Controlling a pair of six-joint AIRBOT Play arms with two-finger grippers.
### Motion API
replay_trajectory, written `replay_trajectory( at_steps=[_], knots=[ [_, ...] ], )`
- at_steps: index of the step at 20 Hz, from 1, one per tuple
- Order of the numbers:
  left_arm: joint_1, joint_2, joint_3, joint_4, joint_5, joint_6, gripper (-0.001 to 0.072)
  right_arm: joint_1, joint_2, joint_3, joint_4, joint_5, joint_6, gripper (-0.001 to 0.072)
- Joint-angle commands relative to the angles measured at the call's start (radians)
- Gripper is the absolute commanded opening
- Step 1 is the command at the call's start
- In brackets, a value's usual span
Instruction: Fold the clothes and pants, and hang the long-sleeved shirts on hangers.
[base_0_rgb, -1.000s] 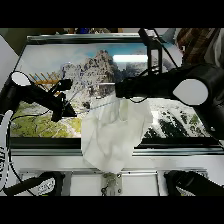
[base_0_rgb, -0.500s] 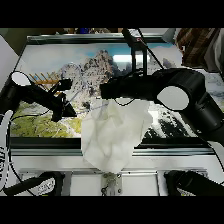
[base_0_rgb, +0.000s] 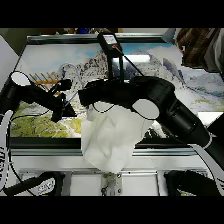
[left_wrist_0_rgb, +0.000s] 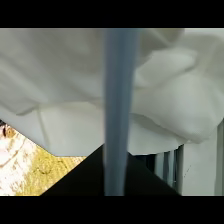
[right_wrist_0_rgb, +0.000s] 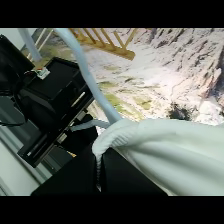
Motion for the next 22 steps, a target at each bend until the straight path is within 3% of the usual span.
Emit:
replay_trajectory(
  at_steps=[1,10,11,12,13,14,22],
  knots=[
    [-0.001,-0.001,0.000,0.000,-0.003,0.000,0.0014,0.027,-0.017,0.001,0.000,-0.044,0.000,0.0034],
    [0.000,-0.001,0.000,0.000,-0.010,0.000,0.0014,0.027,-0.014,0.001,0.000,-0.043,0.000,0.0046],
    [0.000,-0.001,0.000,0.000,-0.010,0.000,0.0015,0.027,-0.012,0.001,0.001,-0.042,0.000,0.0076],
    [0.000,-0.001,0.000,0.000,-0.010,0.000,0.0014,0.027,-0.010,0.001,0.001,-0.041,0.000,0.0278],
    [0.000,-0.001,0.000,0.000,-0.010,0.000,0.0014,0.027,-0.006,0.001,0.000,-0.032,0.000,0.0575],
    [0.000,-0.001,0.000,0.000,-0.010,0.000,0.0014,0.027,-0.001,0.001,0.000,-0.013,0.000,0.0669],
    [0.000,-0.001,0.000,0.000,-0.011,0.000,0.0014,0.022,0.070,0.001,0.000,0.127,-0.022,0.0663]
  ],
)
